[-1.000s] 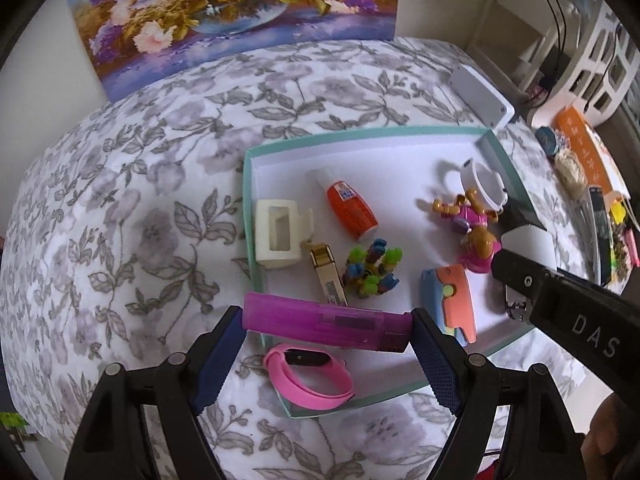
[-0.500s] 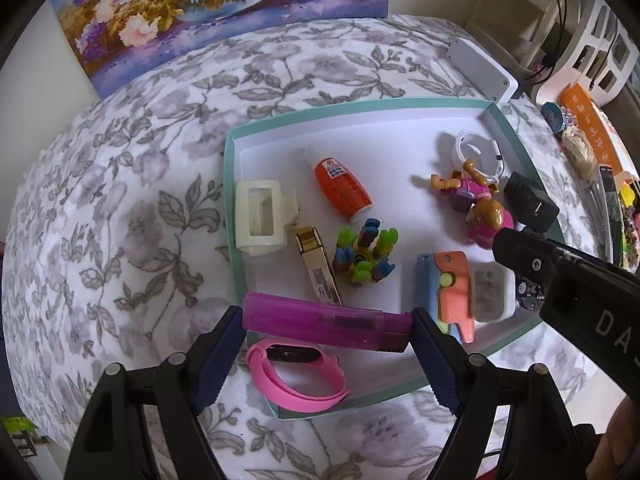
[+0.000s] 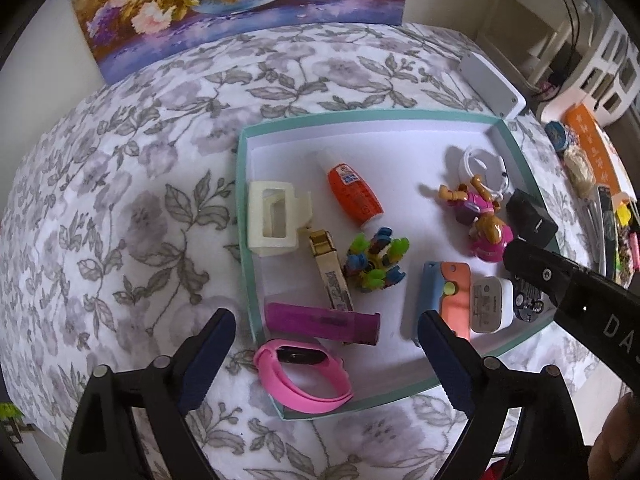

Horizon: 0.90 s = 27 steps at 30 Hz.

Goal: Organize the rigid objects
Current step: 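Open the left tool releasing the lighter in the tray while the right tool releases the plug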

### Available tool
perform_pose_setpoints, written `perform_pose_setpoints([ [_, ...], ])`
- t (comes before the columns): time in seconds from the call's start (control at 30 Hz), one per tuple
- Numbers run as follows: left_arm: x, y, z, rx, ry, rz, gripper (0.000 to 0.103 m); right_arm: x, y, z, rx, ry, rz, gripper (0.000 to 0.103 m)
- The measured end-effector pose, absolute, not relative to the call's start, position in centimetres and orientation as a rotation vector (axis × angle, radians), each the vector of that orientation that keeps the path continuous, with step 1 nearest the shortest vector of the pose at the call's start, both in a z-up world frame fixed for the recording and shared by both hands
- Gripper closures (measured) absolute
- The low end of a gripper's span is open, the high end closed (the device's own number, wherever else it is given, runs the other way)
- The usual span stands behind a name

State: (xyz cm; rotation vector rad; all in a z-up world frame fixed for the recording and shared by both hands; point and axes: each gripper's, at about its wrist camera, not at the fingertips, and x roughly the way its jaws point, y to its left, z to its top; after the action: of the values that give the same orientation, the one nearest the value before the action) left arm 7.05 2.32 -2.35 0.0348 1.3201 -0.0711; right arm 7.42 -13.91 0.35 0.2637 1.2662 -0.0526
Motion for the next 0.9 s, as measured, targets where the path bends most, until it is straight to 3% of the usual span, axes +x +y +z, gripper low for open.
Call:
perform_pose_setpoints([
  [0.2, 7.4, 6.1, -1.9, -0.09, 1.314, -0.003, 0.008, 7.4, -13.9, 0.3, 0.258, 1.27, -0.052, 0.059],
  [0.3, 7.5, 8.7, -1.5, -0.145, 1.293, 0.076, 0.0, 7.4, -13.5, 0.1, 0.244, 1.275, -0.054, 0.059],
  [0.47, 7.2, 12.7, -1.0, -0.225, 1.252, 0.191, 0.0, 7.4, -12.2, 0.1, 0.207, 1.275, -0.06, 0.056],
  [0.53, 7.0, 13.8, -0.9, -0.244, 1.242, 0.219, 0.0, 7.4, -11.7, 0.1, 0.191, 1.279, -0.057, 0.046],
  [0.6, 6.6, 14.7, -0.9, -0.261, 1.234, 0.243, 0.0, 7.3, -11.3, 0.0, 0.18, 1.281, -0.057, 0.042],
  [0.7, 6.2, 15.4, -0.8, -0.284, 1.227, 0.252, 0.0, 7.0, -10.5, 0.0, 0.148, 1.274, -0.062, 0.023],
  [0.9, 5.0, 15.8, -0.5, -0.287, 1.211, 0.244, 0.0, 6.1, -8.9, 0.4, 0.107, 1.247, -0.047, 0.021],
])
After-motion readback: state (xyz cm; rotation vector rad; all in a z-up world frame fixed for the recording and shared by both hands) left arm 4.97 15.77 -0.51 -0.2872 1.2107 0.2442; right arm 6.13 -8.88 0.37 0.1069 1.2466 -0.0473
